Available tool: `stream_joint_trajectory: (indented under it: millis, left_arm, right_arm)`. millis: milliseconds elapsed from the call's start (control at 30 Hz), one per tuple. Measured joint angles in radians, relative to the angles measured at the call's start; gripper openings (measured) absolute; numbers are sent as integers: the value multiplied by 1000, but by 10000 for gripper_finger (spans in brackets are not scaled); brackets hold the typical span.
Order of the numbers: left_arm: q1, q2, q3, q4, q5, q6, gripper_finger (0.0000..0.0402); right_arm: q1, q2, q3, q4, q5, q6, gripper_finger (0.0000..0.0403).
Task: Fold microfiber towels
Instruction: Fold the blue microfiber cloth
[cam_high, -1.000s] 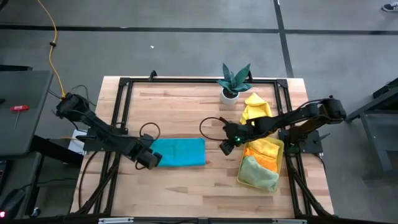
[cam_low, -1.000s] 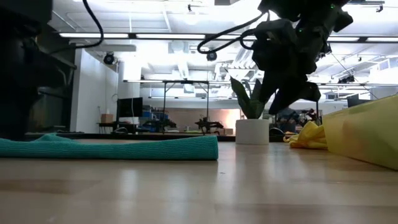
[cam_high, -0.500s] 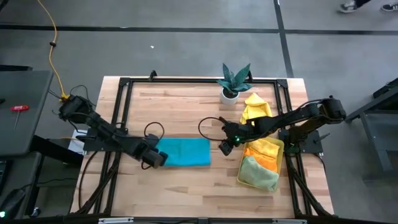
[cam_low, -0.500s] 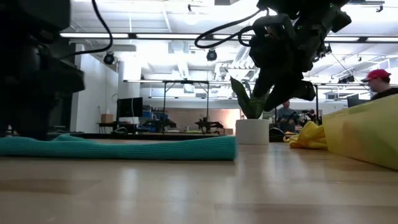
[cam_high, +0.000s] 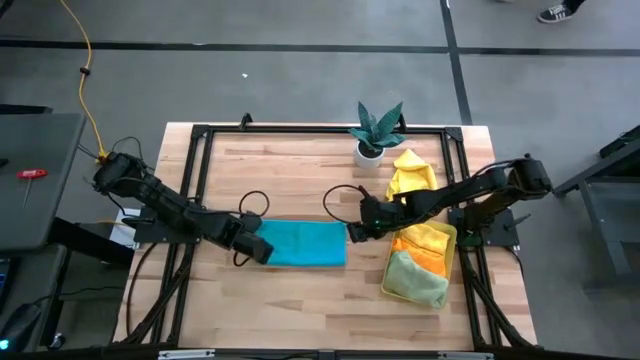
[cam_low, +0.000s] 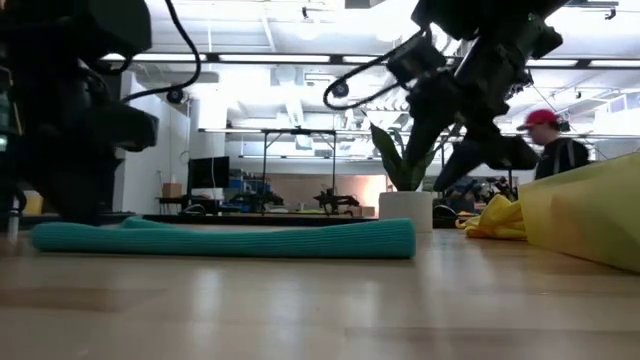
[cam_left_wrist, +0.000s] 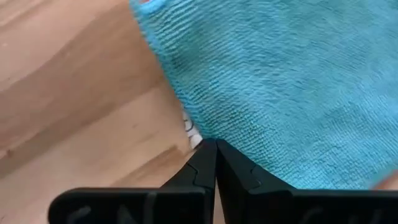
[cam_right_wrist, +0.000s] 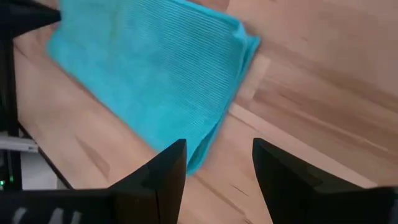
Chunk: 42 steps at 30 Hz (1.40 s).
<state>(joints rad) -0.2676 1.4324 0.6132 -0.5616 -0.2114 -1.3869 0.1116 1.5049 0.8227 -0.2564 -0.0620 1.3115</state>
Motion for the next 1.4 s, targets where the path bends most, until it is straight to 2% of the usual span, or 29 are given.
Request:
stream_joint_trajectory:
  millis: [233,400,700,900,1033,1167,1300,1400]
  left_arm:
    - [-1,-160,1,-164,13,81,0]
    - [-1,-225,3,-231,7,123,0]
    - [-9,-182,3,-220,27,190,0]
    - [-11,-169,3,-194,18,229,0]
    - [-11,-146,3,-182,16,239,0]
    - [-15,-120,3,-176,7,247,0]
    - [-16,-106,3,-146,6,274,0]
    - [-16,-99,3,-138,10,279,0]
  right_arm:
    - [30,119,8,126,-17,111,177]
    - [30,217,91,108,-16,129,177]
    - [19,379,317,-197,57,123,177]
    - [25,439,396,-194,53,157,177]
    - [31,447,396,-199,49,232,177]
    - [34,450,416,-246,72,233,177]
    - [33,447,485,-347,125,202,177]
    - [33,438,552,-501,169,173,177]
